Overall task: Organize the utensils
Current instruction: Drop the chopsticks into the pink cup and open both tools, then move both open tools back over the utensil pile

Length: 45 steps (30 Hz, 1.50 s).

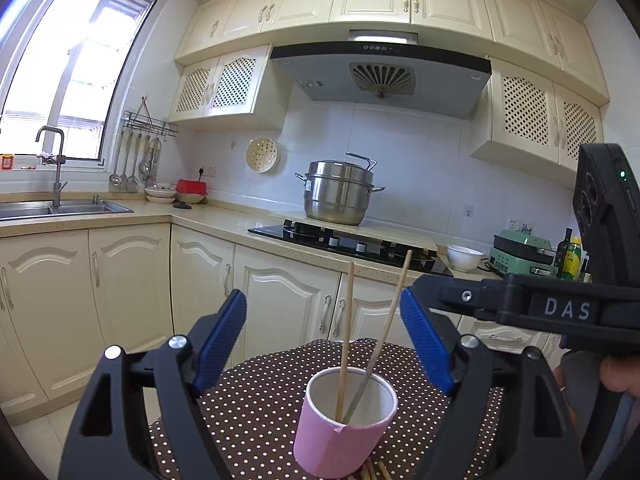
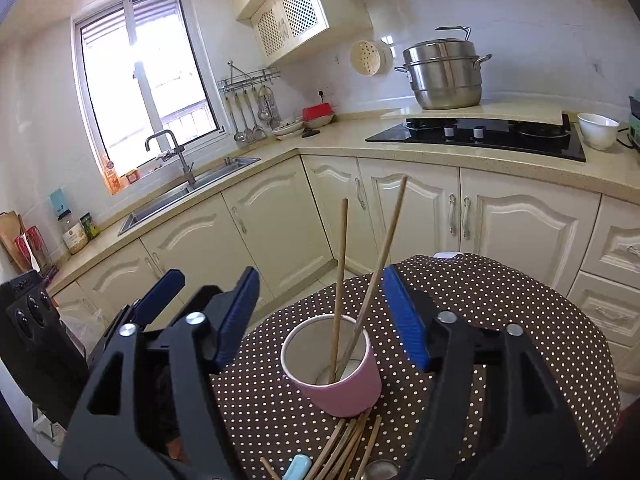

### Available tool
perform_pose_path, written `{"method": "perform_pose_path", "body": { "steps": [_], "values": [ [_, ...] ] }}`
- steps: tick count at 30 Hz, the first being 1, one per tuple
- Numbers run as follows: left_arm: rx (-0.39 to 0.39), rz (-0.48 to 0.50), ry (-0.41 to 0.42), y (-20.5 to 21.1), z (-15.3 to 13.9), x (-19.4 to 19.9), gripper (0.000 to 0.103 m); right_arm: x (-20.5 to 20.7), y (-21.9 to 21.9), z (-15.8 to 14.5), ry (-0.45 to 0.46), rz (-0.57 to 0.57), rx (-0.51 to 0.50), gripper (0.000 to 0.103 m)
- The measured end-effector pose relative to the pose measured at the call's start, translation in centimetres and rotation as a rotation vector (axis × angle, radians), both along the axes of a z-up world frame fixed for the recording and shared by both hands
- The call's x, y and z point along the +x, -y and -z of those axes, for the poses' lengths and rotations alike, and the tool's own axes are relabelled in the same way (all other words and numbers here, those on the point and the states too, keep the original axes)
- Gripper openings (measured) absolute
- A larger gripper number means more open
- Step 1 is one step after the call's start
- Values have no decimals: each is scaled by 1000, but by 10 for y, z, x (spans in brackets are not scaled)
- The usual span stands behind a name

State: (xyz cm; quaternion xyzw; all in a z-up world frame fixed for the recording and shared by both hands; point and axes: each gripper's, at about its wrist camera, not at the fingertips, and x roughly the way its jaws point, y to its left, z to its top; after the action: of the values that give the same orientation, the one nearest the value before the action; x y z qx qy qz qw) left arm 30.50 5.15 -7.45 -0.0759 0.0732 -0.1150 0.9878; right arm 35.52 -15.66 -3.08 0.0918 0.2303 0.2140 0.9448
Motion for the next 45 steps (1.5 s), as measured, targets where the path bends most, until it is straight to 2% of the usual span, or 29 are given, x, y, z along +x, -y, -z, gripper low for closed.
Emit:
{"method": "perform_pose_path", "body": {
  "steps": [6,10,18,25,33,45],
  "values": [
    [-9,-5,-16,-15,-7,-22,80,-25,1,-6,12,20,5,71],
    [-13,3,-57,-22,-10,-36,80,-42,4,-9,20,38,8,73],
    [-36,25,-203,-25,-10,-58,80,-79,11,-9,25,55,2,76],
    [-21,21,-312,-15,-2,-70,80,-107,21,4,4,61,-17,76],
    [14,68,-520,3,22,-73,80,-125,40,33,-64,86,-60,76],
    [76,110,-812,21,84,-53,80,-119,56,86,-208,68,-132,76]
  ]
}}
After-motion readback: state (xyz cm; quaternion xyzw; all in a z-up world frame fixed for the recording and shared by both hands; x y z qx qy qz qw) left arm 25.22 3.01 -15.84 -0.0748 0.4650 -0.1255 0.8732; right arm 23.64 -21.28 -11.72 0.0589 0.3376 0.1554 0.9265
